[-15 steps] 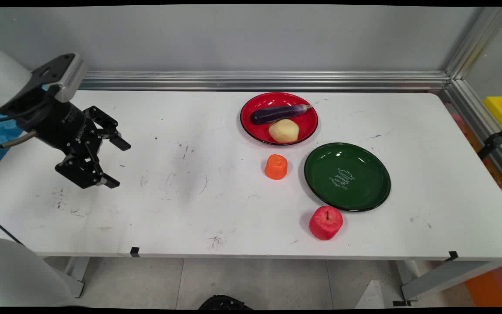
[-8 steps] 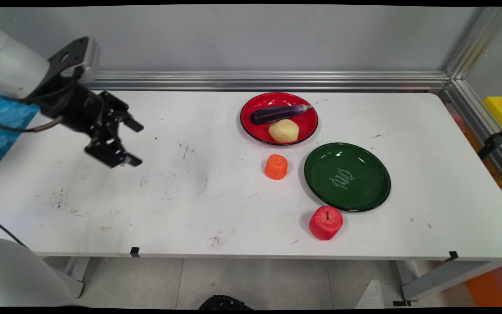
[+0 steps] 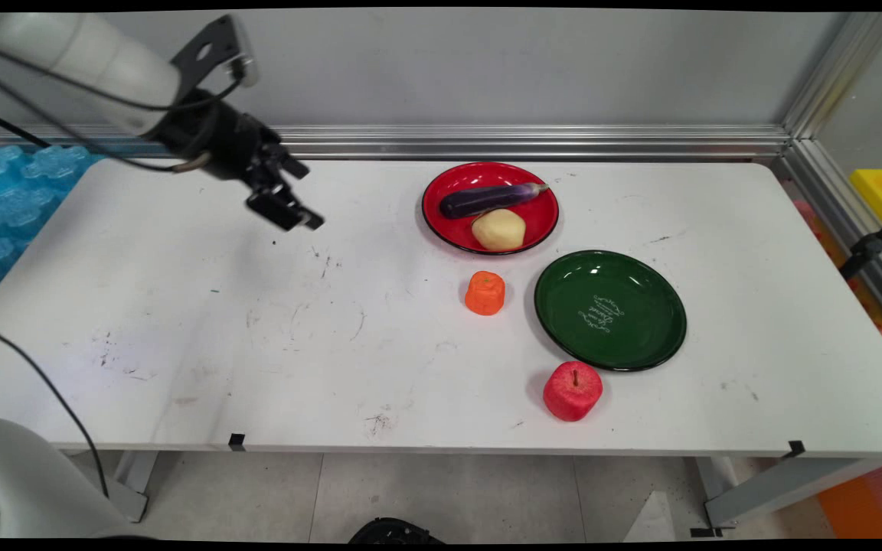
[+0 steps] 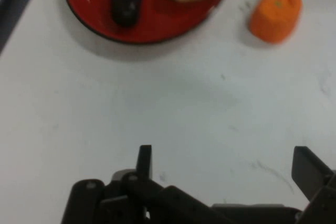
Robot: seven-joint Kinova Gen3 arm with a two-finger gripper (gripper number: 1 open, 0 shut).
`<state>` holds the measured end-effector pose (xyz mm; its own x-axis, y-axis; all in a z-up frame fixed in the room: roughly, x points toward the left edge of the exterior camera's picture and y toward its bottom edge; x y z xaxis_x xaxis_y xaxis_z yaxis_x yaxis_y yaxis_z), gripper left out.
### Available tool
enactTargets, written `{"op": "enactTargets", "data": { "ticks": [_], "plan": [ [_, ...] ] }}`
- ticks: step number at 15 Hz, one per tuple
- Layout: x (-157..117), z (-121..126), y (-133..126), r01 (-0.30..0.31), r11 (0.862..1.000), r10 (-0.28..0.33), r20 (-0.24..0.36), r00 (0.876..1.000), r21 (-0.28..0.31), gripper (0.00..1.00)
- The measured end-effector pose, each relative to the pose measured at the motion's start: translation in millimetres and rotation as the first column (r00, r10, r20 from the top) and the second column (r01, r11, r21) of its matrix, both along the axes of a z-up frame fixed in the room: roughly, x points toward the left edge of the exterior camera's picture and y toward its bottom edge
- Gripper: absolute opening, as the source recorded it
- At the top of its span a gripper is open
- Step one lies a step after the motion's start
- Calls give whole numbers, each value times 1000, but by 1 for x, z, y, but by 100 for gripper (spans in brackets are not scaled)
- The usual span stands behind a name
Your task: Pick up the eggplant from the red plate
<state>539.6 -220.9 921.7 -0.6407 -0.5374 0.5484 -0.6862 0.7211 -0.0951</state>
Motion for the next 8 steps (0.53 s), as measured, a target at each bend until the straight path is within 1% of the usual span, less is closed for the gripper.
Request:
{"op": "enactTargets", "data": {
  "ticks": [3,5,8],
  "plan": [
    [-14,-6,-35,-39,999,39,-27,999,-20,100],
    [-22,-9,-54,-54,998,53,-40,998,-29,100],
    [-37,-19,-93,-73,997,70,-58,996,-41,100]
  ]
}}
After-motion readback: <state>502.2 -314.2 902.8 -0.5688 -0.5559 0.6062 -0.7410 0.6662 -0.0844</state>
